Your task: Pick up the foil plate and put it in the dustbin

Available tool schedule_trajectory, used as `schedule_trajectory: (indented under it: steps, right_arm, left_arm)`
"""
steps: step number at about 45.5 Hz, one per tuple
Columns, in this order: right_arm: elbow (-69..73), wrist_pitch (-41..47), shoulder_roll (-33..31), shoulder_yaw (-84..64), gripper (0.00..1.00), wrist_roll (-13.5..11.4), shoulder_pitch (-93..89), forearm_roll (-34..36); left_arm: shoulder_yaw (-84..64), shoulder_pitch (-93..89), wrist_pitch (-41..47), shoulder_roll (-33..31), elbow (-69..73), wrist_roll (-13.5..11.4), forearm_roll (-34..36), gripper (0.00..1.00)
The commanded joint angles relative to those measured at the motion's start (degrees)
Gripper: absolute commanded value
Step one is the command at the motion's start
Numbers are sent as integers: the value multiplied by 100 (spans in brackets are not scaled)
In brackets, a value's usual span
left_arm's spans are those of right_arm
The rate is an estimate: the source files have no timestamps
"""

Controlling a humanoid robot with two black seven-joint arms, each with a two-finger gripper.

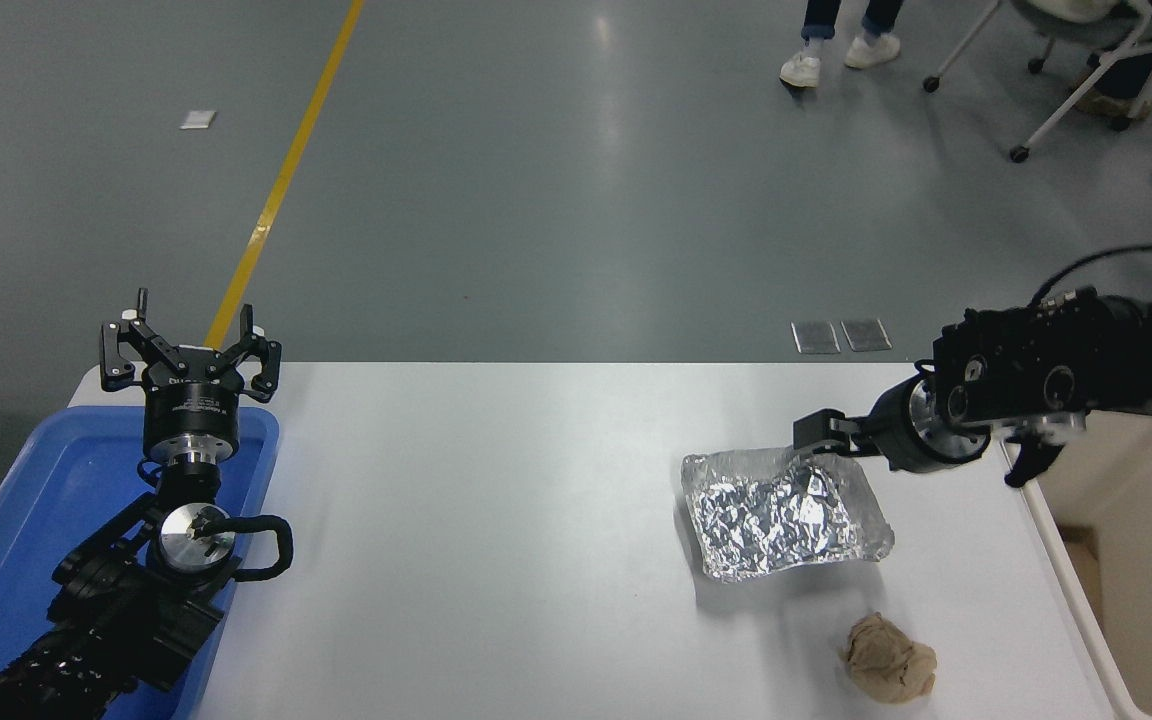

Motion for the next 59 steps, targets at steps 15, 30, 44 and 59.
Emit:
schedule_trajectory:
  steps: [15, 30, 44, 59]
  right_arm:
    - [-1189, -1146, 194, 54, 94, -2, -1605, -253]
    - [-1584, -1313, 388, 195, 85, -2, -2256, -253]
    - [-1795, -1322, 484, 256, 43, -29, -2352, -244]
    - [-1848, -1252, 441, 247, 0, -55, -2326, -165]
  left_arm:
    - [0, 4, 0, 6, 8, 0, -3, 99]
    - [0, -4, 0, 6, 0, 0, -3, 99]
    - [0, 4, 0, 6, 8, 0, -3, 99]
    - [0, -4, 0, 6, 8, 0, -3, 99]
